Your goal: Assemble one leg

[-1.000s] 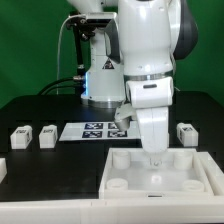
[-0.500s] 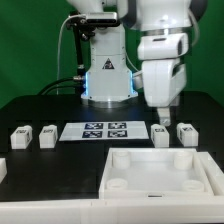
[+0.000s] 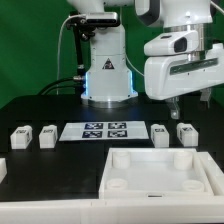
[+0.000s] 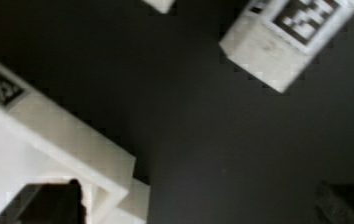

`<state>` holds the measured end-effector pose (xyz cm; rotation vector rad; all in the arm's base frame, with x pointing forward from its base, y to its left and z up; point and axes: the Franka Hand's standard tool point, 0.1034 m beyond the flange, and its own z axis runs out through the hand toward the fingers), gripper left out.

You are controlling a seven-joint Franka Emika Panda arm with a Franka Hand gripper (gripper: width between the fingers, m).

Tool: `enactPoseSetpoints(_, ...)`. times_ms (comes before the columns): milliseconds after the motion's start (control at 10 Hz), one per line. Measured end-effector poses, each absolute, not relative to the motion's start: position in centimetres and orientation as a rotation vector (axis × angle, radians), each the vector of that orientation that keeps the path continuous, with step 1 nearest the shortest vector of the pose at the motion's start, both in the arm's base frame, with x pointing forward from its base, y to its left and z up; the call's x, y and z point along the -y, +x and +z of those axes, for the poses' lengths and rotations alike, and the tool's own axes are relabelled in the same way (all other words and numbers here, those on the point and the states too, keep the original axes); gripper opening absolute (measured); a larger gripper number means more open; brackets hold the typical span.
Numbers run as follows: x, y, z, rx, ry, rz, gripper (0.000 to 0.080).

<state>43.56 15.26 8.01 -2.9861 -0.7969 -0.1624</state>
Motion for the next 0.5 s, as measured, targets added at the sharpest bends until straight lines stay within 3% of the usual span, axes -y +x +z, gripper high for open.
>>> enactPoseSetpoints(300, -16.4, 42.7, 6.9, 0.125, -3.047, -0.092, 0.0649)
enactPoseSetpoints(500, -16.3, 42.3, 6.4, 0.129, -3.055, -0.022, 0.0649)
